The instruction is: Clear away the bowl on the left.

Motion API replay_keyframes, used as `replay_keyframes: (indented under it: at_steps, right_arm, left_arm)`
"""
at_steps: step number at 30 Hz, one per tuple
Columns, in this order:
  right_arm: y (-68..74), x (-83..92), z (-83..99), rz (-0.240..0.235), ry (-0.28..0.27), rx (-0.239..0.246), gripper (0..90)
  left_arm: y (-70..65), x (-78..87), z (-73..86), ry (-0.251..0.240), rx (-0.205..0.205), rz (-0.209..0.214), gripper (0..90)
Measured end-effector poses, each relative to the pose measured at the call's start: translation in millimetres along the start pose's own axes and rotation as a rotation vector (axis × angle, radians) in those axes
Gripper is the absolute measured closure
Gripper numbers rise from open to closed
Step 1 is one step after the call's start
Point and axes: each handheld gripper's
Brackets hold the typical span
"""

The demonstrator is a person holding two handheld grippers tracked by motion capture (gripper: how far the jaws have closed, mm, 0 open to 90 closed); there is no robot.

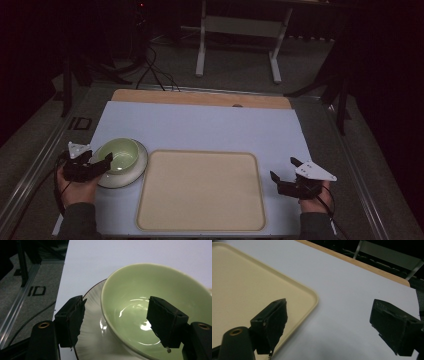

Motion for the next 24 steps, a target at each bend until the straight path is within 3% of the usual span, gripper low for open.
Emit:
replay_keyframes:
  at_steps: [10,16,24]
  right_arm:
    - [0.2,0.1,0.2,0.0,0.0,0.002,13.9]
    - [-0.3,0.3,0.0,0.001,-0.001,0.003,13.9]
    - [-1.5,-0.1,0.3,0.001,0.004,0.002,13.9]
  left_arm:
    - [1.0,-3.4,2.2,0.049,0.011,-0.053,39.2]
    - [8.1,-4.5,4.8,0.063,0.094,-0.032,45.5]
    - [5.7,-10.8,5.7,0.111,0.101,-0.018,49.1]
Point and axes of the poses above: each handheld gripper's, and its own axes: x roughly backward along the jaws, z roughly out of its underside, y roughly to its left, and after that the axes turned 8 degrees about -y, right-handed
